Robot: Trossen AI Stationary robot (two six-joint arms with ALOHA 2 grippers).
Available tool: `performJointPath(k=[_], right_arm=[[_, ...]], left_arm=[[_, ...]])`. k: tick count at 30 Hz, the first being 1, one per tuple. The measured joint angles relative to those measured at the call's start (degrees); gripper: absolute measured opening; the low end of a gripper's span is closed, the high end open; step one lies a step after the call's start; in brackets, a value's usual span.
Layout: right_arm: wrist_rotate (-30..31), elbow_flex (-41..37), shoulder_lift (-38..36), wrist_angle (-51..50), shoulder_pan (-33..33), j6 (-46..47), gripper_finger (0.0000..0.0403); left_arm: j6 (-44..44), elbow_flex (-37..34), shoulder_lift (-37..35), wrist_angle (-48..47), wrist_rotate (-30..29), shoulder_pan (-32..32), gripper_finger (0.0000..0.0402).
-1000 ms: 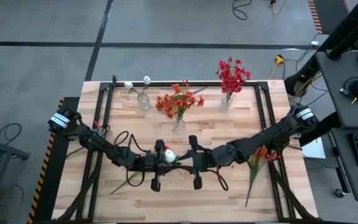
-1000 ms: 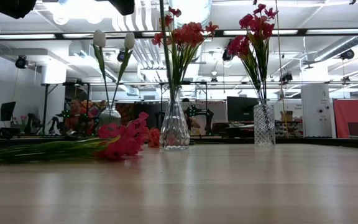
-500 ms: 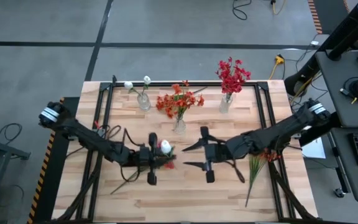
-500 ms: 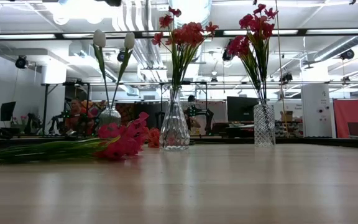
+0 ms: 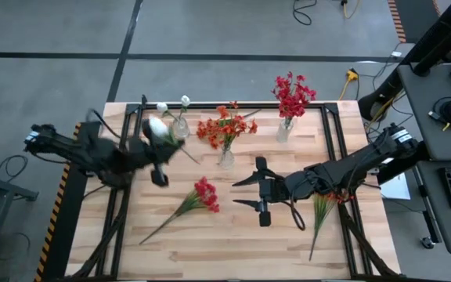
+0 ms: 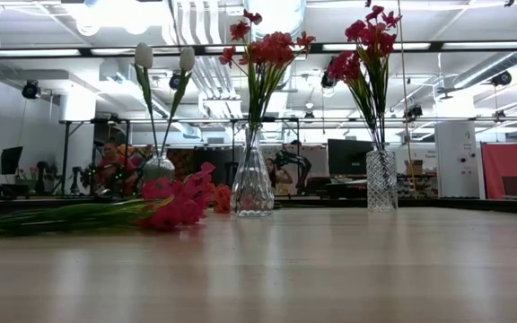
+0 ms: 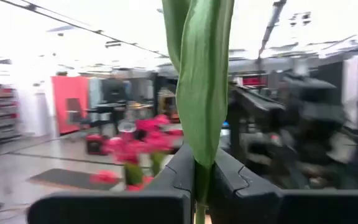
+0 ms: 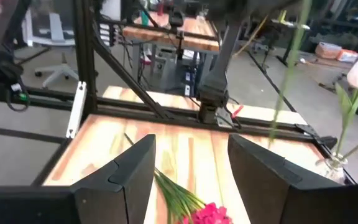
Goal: Sort flowers into vase by color
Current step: Put the white tulip into the top left transparent vase
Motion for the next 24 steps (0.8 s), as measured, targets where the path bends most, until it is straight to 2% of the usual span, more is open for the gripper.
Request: performJointPath(k=[5, 10, 13, 21, 24], right_arm=[[0.1, -0.1, 0.5, 0.2, -0.9, 0.0, 0.0196], [0.1, -0.3, 0.7, 0.2, -1.7, 0.1, 0.0196], [0.1, -0.4, 0.9, 0.2, -1.8, 0.1, 0.0196], [0.1, -0.6, 0.9, 0.1, -1.8, 0.1, 0.0196], [0.1, -0.6, 0.9, -0.3, -1.8, 0.2, 0.0196]], left_arm=[[1.3, 10.1, -2.6, -12.7, 1.1, 4.7, 0.0], [6.0, 22.7, -1.0, -26.7, 0.0, 9.2, 0.0], [7.8, 27.4, 0.2, -31.4, 0.0, 13.3, 0.0], [9.8, 30.1, 1.7, -33.7, 10.6, 28.3, 0.0], [9.3, 30.0, 2.3, -34.1, 17.9, 36.5, 0.0]])
